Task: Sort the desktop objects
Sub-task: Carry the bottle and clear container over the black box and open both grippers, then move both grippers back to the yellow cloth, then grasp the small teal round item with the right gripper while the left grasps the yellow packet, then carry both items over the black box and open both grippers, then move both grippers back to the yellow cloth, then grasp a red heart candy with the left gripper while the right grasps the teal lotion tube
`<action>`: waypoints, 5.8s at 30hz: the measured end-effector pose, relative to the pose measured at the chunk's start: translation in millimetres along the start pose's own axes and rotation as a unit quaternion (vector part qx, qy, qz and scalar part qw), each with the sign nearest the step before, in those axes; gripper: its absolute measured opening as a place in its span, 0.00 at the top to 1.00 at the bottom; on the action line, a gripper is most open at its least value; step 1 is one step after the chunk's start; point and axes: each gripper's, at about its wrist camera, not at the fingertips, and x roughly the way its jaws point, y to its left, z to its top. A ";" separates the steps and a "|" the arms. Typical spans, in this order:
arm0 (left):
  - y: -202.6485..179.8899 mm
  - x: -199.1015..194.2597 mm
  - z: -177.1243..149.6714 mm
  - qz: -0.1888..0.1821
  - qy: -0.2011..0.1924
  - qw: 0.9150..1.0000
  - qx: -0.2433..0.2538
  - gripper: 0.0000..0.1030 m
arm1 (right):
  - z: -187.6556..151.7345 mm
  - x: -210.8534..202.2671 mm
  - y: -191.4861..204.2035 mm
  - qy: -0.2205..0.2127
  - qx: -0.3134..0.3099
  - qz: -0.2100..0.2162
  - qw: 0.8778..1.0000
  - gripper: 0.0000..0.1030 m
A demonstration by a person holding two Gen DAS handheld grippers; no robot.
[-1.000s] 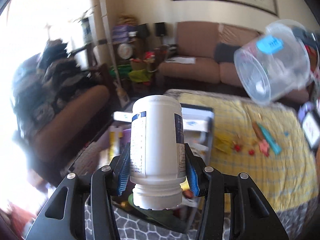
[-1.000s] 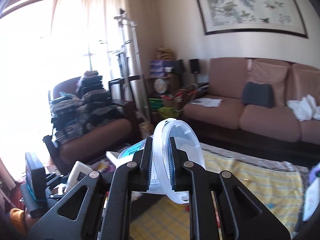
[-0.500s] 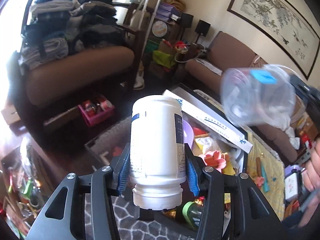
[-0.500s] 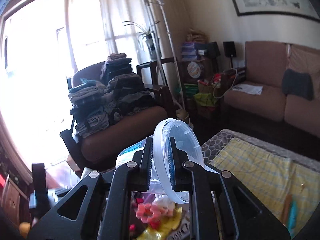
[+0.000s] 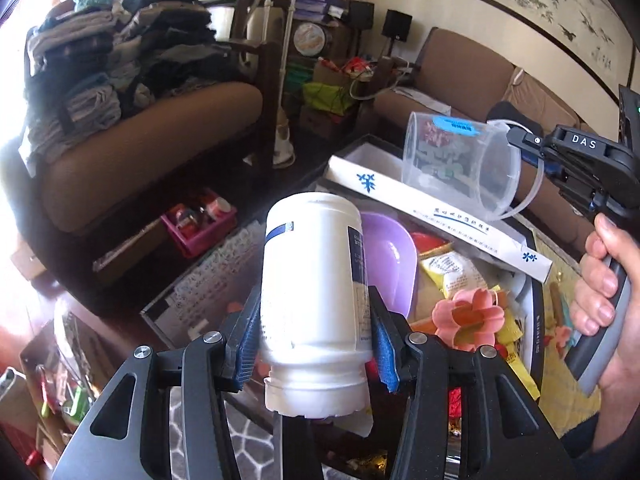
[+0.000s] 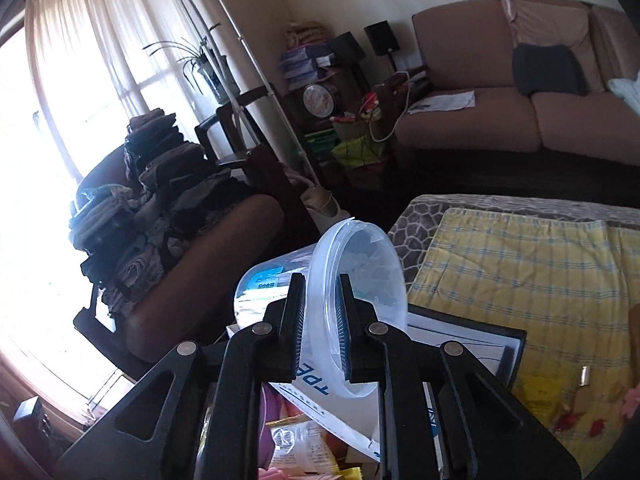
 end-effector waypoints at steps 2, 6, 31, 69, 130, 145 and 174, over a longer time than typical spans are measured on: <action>-4.9 7.2 -1.8 0.003 0.014 1.000 0.012 0.52 | -1.2 3.1 0.5 0.005 -0.009 0.002 1.000 0.85; -12.9 12.3 -5.7 0.014 0.024 0.999 0.035 0.52 | -7.2 13.7 0.9 0.048 0.003 0.022 0.999 0.82; -133.2 -81.2 -14.1 0.018 -0.011 0.990 0.138 0.05 | -36.3 -223.7 -299.9 0.002 0.072 -0.237 0.969 0.33; -358.7 145.4 -99.8 0.041 0.076 0.947 0.309 0.09 | -75.2 -232.7 -449.2 -0.028 0.124 -0.218 0.968 0.80; -45.0 -45.6 -14.4 -0.005 -0.017 1.000 -0.026 0.45 | -81.4 -102.2 2.2 0.094 -0.130 0.142 0.977 0.80; -84.6 -52.9 -15.6 -0.053 -0.003 0.999 0.011 0.20 | -57.4 -138.8 -100.2 0.069 -0.124 0.004 0.990 0.35; -307.2 110.6 -98.1 -0.121 0.076 0.979 0.143 0.07 | -110.4 -120.7 -350.8 0.260 -0.022 -0.188 0.947 0.67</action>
